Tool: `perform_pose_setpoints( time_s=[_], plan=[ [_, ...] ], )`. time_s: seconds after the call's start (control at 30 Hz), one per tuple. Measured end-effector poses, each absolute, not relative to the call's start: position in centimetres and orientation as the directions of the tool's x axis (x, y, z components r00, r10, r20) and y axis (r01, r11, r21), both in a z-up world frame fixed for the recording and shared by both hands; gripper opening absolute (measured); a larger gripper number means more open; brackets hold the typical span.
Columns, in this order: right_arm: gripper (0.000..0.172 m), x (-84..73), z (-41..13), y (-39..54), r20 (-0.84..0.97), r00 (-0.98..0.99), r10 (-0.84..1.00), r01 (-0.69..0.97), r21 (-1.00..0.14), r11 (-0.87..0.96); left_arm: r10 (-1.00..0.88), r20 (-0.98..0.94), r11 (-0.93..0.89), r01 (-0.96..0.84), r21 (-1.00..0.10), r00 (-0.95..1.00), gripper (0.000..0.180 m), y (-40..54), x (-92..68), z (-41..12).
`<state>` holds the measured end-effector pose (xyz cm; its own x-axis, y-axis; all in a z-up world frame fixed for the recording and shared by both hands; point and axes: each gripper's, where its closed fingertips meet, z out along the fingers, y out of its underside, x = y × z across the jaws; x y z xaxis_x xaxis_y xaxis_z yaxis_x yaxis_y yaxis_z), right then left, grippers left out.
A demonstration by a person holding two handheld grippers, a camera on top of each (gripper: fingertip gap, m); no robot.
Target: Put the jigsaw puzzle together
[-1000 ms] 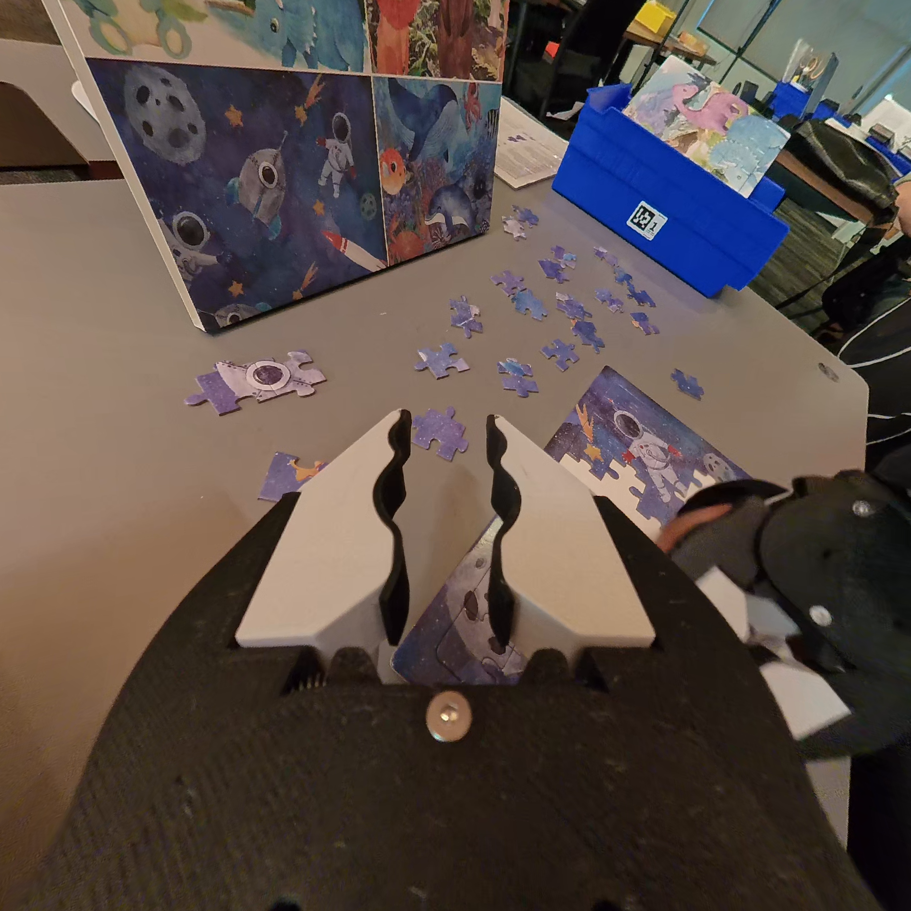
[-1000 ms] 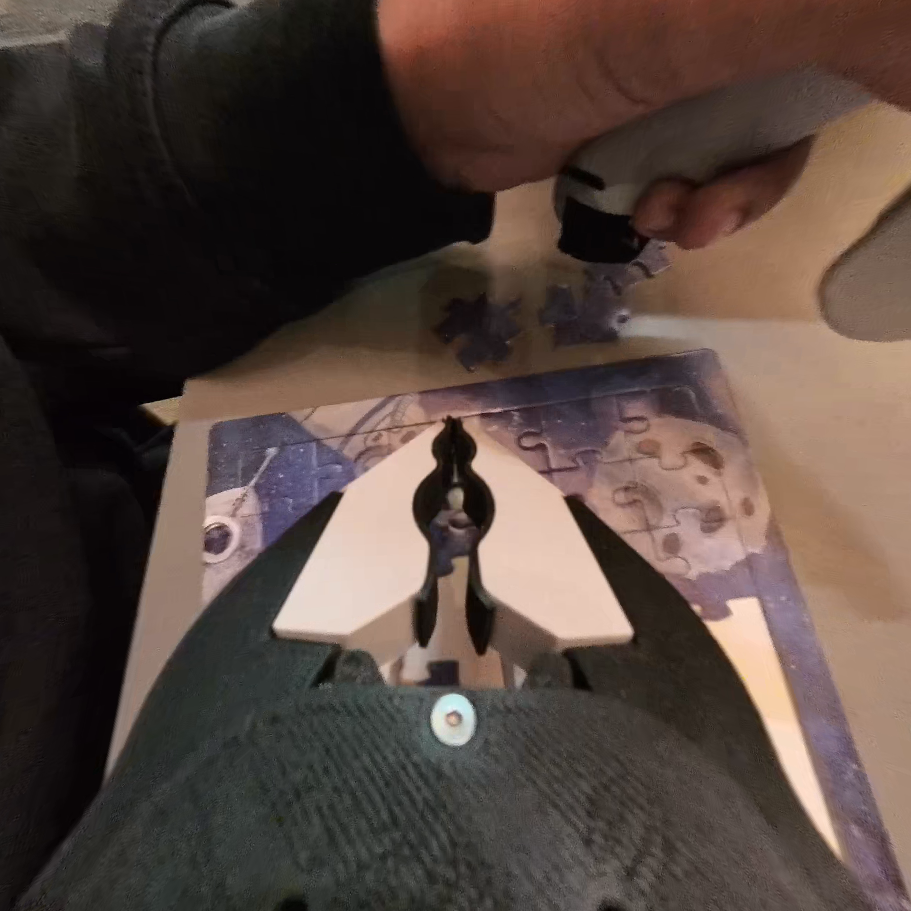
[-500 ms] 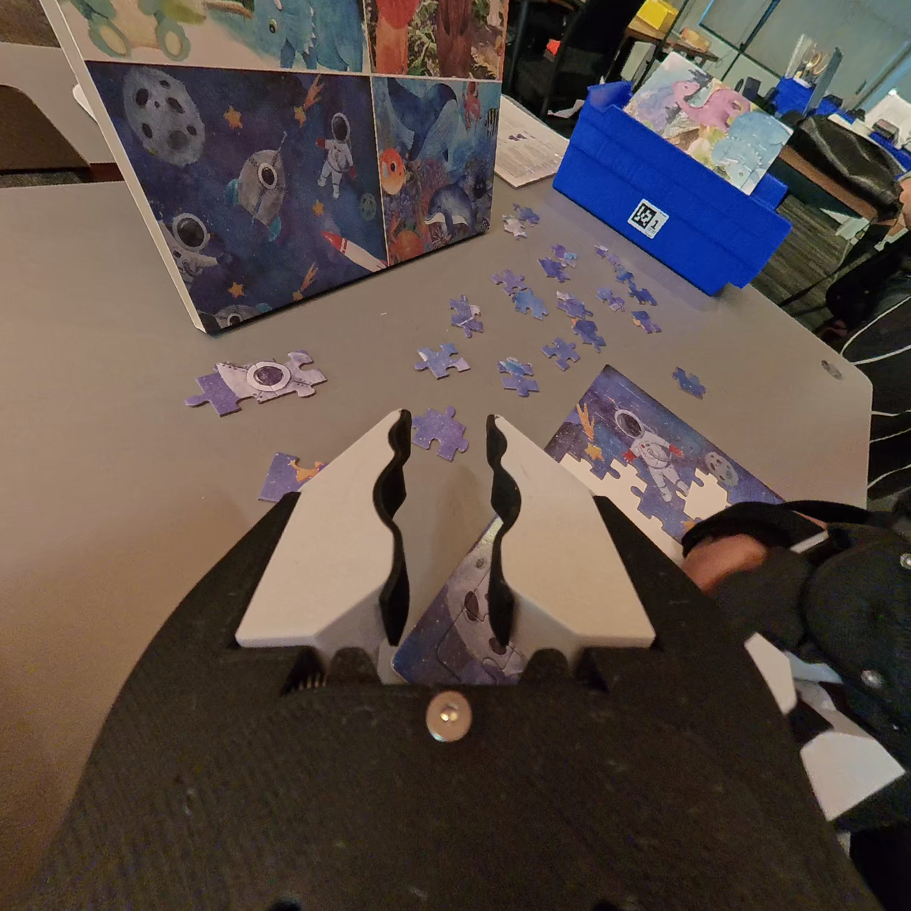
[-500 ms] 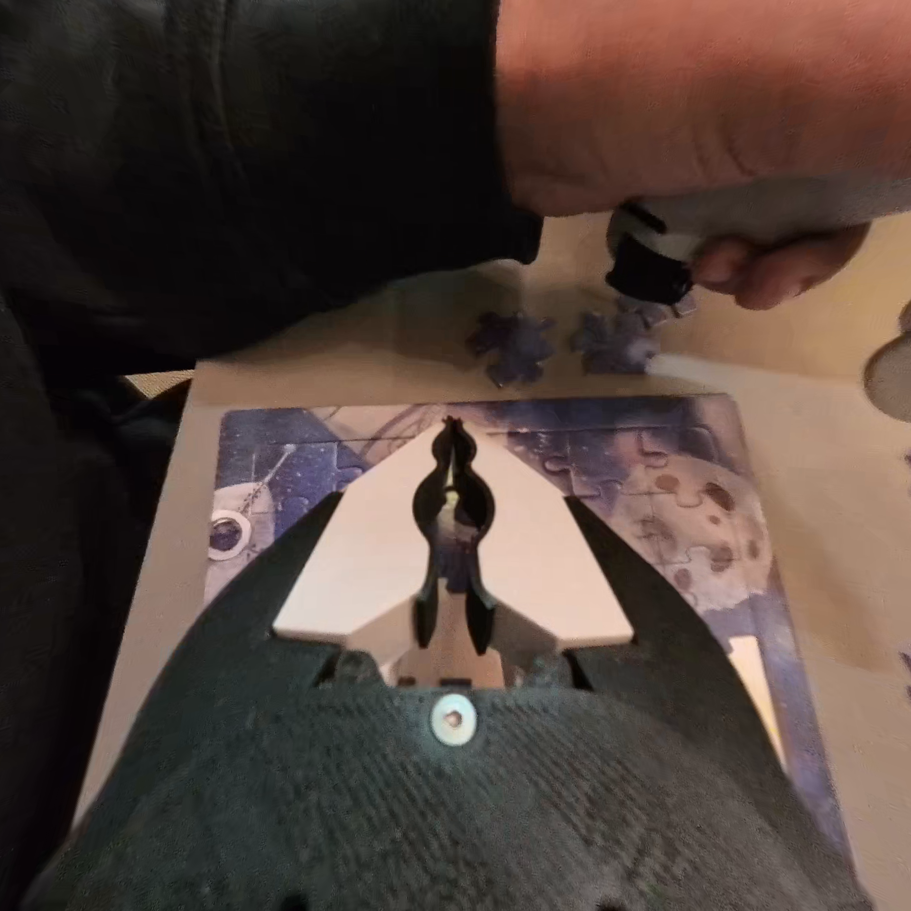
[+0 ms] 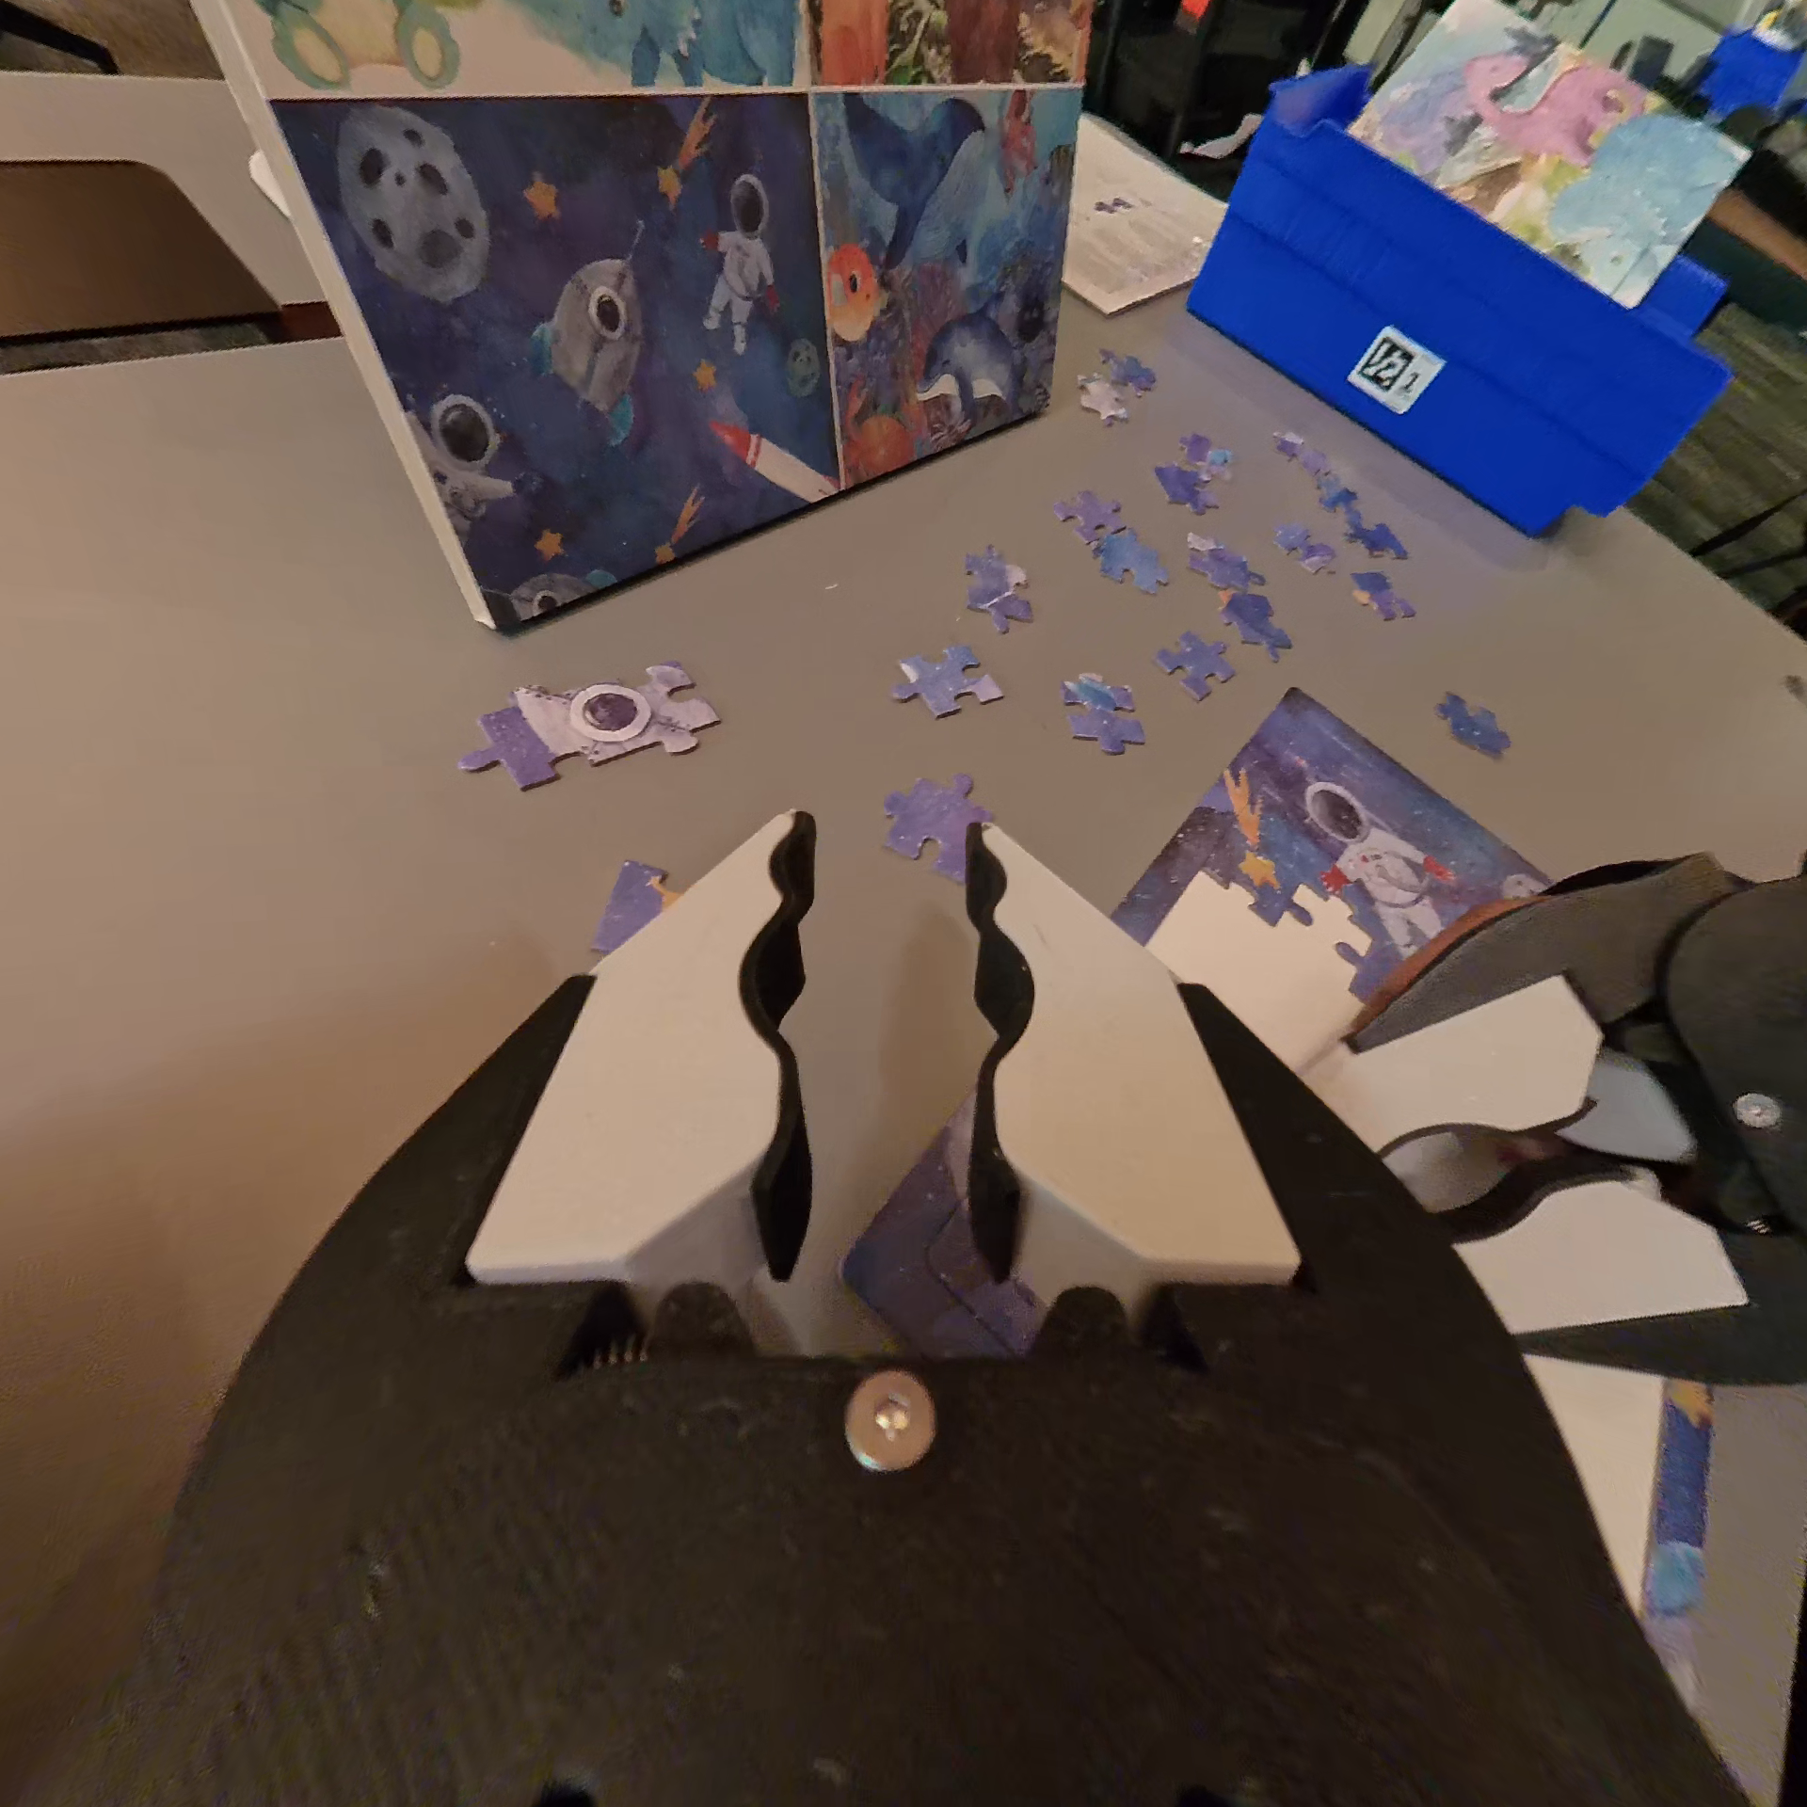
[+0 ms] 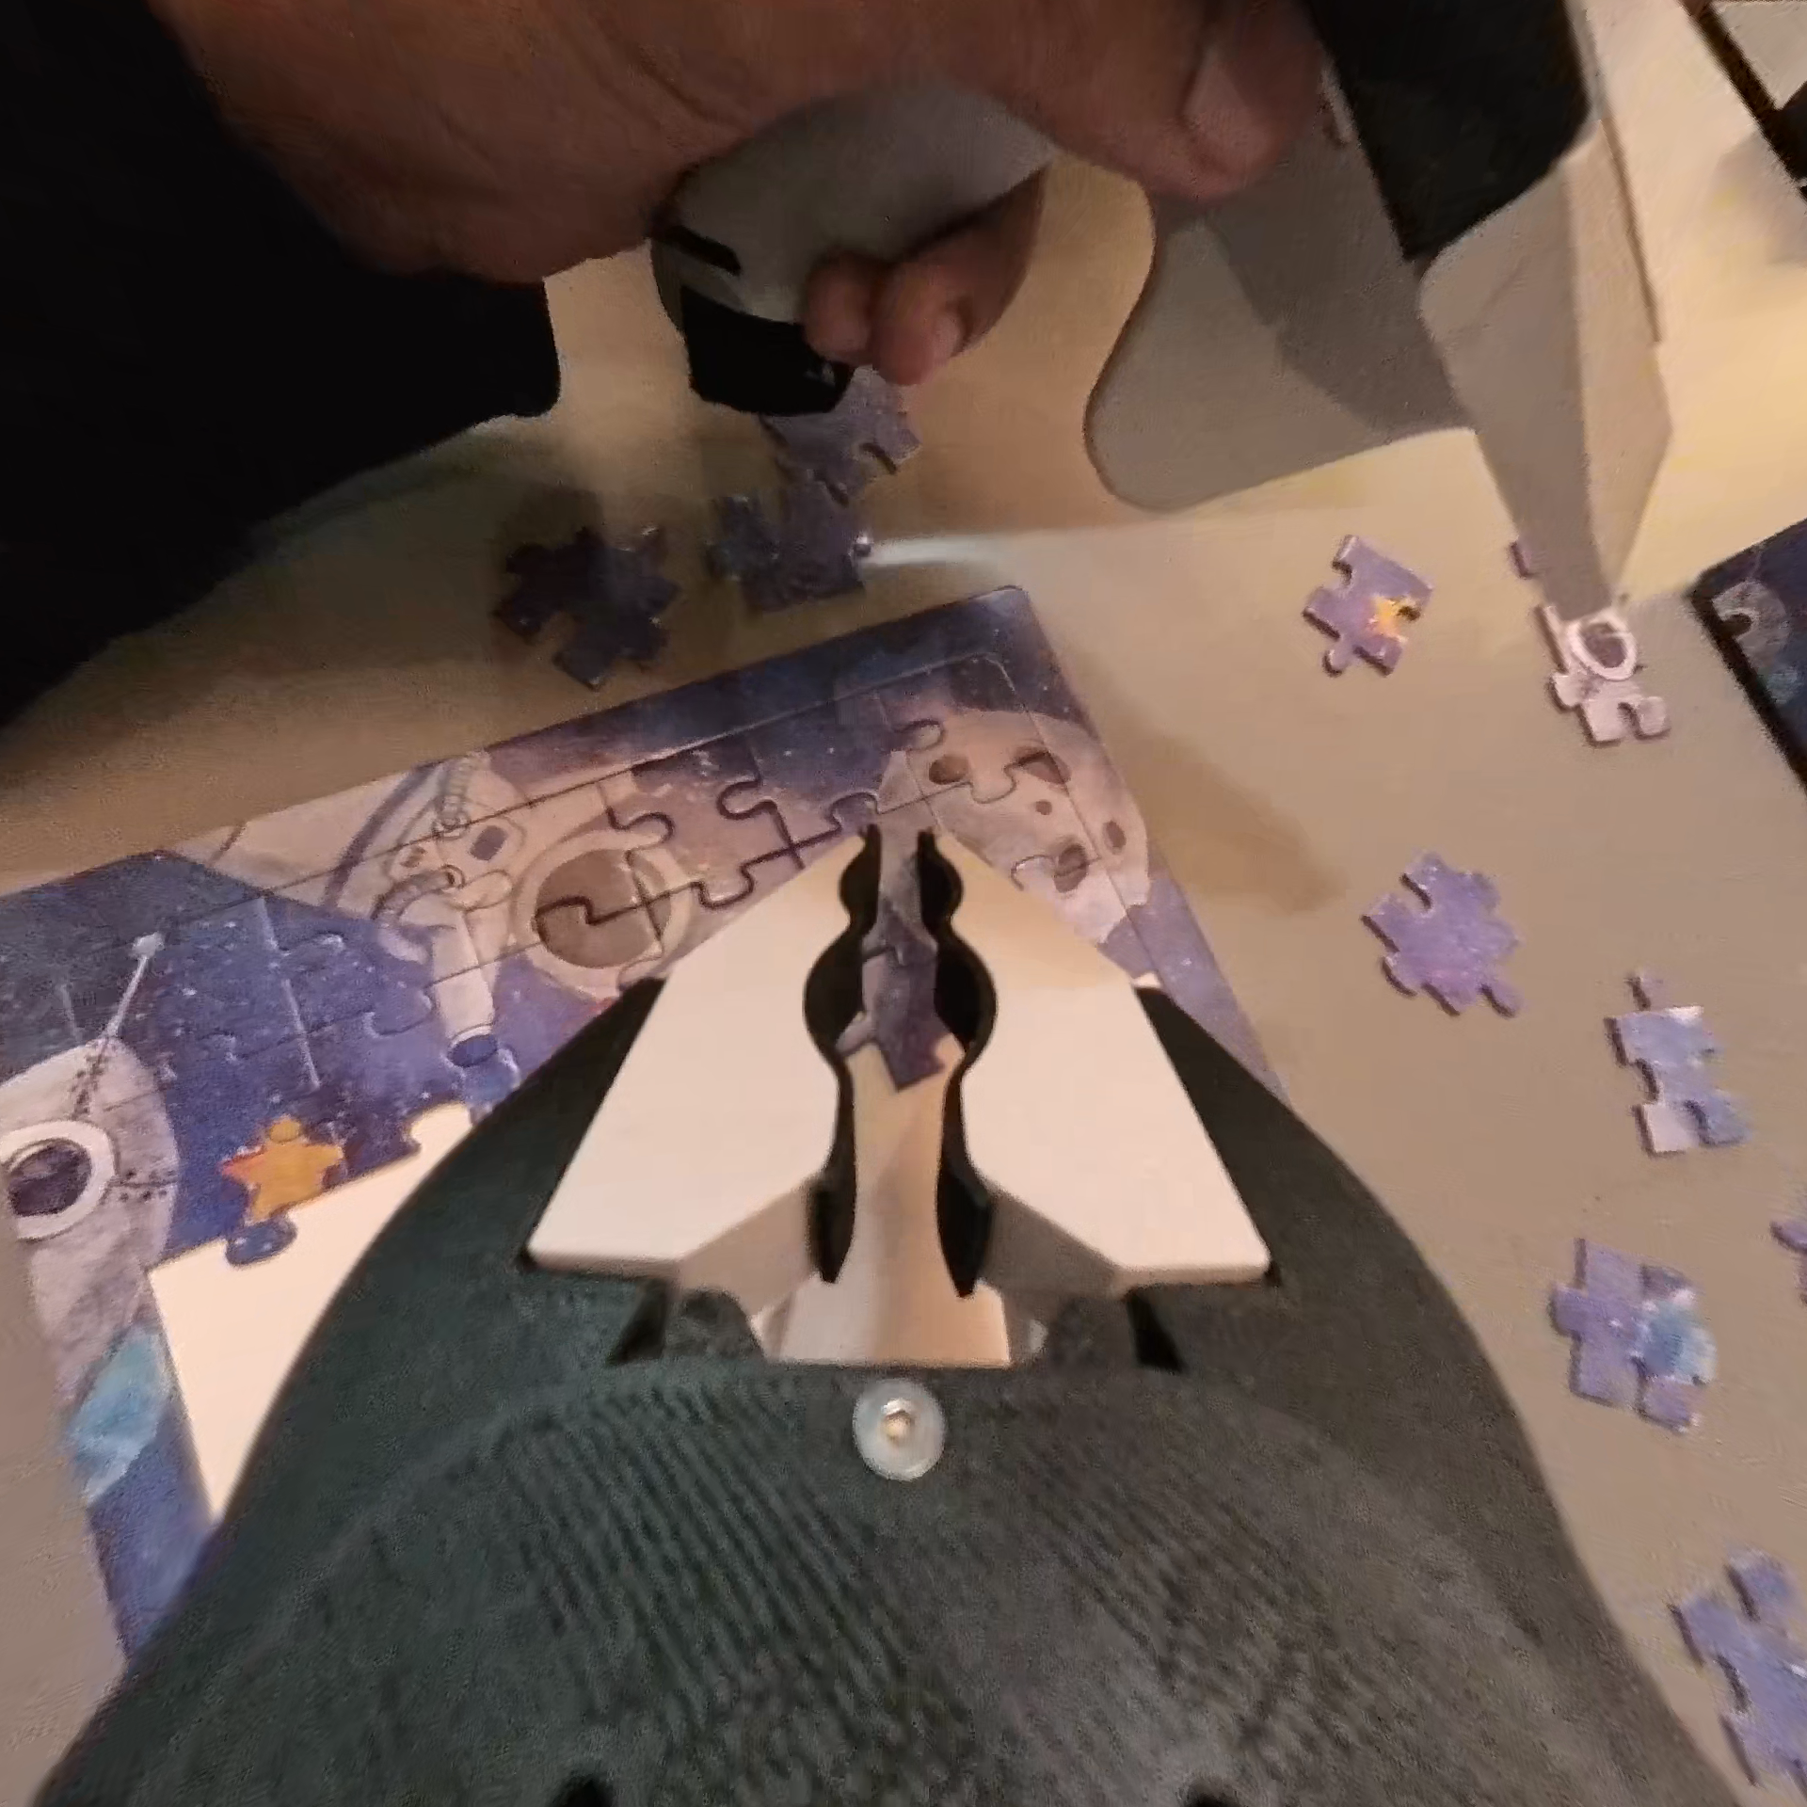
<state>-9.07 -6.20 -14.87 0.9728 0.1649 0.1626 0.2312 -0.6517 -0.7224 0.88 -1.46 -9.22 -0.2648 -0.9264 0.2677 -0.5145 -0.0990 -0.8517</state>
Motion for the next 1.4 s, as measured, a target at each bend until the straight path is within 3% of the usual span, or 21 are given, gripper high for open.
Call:
perform_pose_setpoints(
  time_s=[0.17, 0.27, 0.43, 0.53, 0.63, 0.67, 0.77, 0.9, 1.03, 1.17, 1.27, 1.4],
  plan=[
    [0.000, -8.0, -14.7, -7.3, 0.143, 0.983, 0.115, 0.183, -0.717, -0.672, -0.944, 0.222, -0.051, -0.557, -0.829, -0.243, 0.028, -1.1, 0.8, -10.4],
    [0.000, -8.7, -14.5, -7.8, 0.071, 0.989, 0.130, 0.140, -0.736, -0.662, -0.926, 0.232, 0.005, -0.622, -0.783, -0.299, 0.001, -2.2, 0.2, -11.7],
    [0.000, -17.0, -13.6, -9.1, -0.137, 0.847, 0.513, 0.220, -0.788, -0.575, -0.907, 0.231, 0.101, -0.714, -0.693, -0.352, 0.000, -3.3, -0.8, -14.2],
    [0.000, -16.0, -15.3, -8.4, -0.080, 0.875, 0.478, 0.273, -0.733, -0.623, -0.912, 0.192, 0.154, -0.736, -0.660, -0.363, 0.000, -3.4, -1.1, -15.2],
    [0.000, -11.5, -15.4, -6.4, 0.010, 0.962, 0.274, 0.192, -0.738, -0.647, -0.922, 0.129, 0.204, -0.743, -0.637, -0.364, 0.000, -3.0, -1.1, -15.9],
    [0.000, -11.3, -15.4, -6.3, 0.002, 0.963, 0.269, 0.182, -0.740, -0.647, -0.923, 0.125, 0.207, -0.741, -0.639, -0.365, 0.000, -3.0, -1.1, -15.9],
    [0.000, -16.3, -15.4, -7.8, -0.133, 0.854, 0.503, 0.251, -0.741, -0.622, -0.922, 0.137, 0.197, -0.743, -0.639, -0.362, 0.000, -3.1, -1.0, -15.9],
    [0.000, -12.3, -15.4, -5.5, 0.073, 0.939, 0.337, 0.275, -0.745, -0.608, -0.922, 0.143, 0.191, -0.743, -0.641, -0.360, 0.000, -3.1, -1.0, -15.9],
    [0.000, -18.1, -15.4, -8.1, -0.143, 0.778, 0.612, 0.328, -0.738, -0.589, -0.933, 0.084, 0.216, -0.734, -0.644, -0.349, 0.000, -2.6, -0.8, -15.9],
    [0.000, -9.8, -15.3, -6.1, 0.170, 0.937, 0.306, 0.334, -0.700, -0.632, -0.952, -0.019, 0.229, -0.674, -0.702, -0.304, 0.000, -1.5, 0.1, -14.4],
    [0.000, -8.7, -13.8, -8.0, 0.120, 0.955, 0.271, 0.266, -0.750, -0.606, -0.961, 0.021, 0.168, -0.642, -0.748, -0.276, 0.002, -1.2, 0.4, -13.2],
    [0.014, -10.3, -13.1, -12.9, 0.071, 0.941, 0.332, 0.267, -0.758, -0.595, -0.969, 0.066, 0.101, -0.623, -0.776, -0.240, 0.005, -0.6, 0.6, -12.5]
  ],
)
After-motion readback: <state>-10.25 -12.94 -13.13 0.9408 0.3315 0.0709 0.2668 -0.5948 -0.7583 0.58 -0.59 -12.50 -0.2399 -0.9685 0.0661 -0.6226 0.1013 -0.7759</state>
